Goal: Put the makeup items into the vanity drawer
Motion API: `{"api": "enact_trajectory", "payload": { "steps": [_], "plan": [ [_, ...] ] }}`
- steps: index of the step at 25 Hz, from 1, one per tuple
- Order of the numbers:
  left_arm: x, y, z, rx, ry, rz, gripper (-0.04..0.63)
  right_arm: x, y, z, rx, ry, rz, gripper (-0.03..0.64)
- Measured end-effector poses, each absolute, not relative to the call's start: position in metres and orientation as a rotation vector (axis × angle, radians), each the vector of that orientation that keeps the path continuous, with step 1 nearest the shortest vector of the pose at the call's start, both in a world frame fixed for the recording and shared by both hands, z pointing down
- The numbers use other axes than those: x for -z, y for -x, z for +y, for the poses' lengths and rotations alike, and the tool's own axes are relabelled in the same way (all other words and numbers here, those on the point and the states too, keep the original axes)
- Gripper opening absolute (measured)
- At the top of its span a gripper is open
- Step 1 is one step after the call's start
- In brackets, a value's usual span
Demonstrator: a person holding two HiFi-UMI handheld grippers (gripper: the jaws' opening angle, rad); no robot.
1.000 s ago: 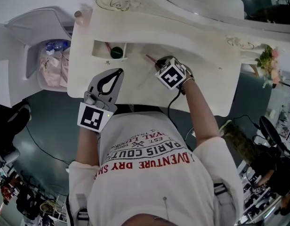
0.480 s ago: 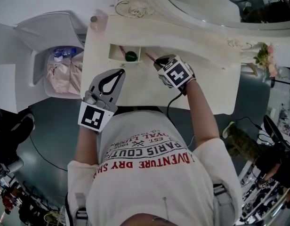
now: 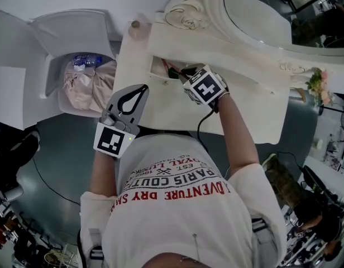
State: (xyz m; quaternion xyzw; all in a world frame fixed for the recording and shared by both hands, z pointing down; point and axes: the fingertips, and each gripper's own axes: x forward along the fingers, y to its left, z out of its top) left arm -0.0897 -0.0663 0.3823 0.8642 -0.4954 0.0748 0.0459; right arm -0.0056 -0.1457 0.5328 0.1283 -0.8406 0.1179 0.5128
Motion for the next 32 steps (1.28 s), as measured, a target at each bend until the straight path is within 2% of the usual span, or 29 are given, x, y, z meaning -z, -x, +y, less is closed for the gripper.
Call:
{"api": "enact_trajectory", "payload": {
  "steps": [11,19,20,23,32],
  "plan": [
    [-0.400,0.153,-0.065,-0.222,-2.499,-1.627,0.008,-0.562,0.059,-0.153,-0.267,-0.226,-1.967,0.044],
    [-0.412,0.162,-0.062,-0.276,-2.474,-1.605,0.008,-0.578,0.061,-0.160,-0.266,-0.269,-1.935,0.044],
    [-0.413,0.162,-0.062,-0.277,-2.474,-1.602,0.008,-0.579,0.062,-0.159,-0.267,-0.268,-1.939,0.051],
    [-0.413,0.161,-0.065,-0.267,-2.481,-1.592,0.007,-0.579,0.063,-0.155,-0.288,-0.265,-1.947,0.127],
    [-0.406,0.142,-0.071,-0.286,-2.575,-1.535,0.007,-0.562,0.051,-0.153,-0.352,-0.332,-2.000,0.141]
  ]
}}
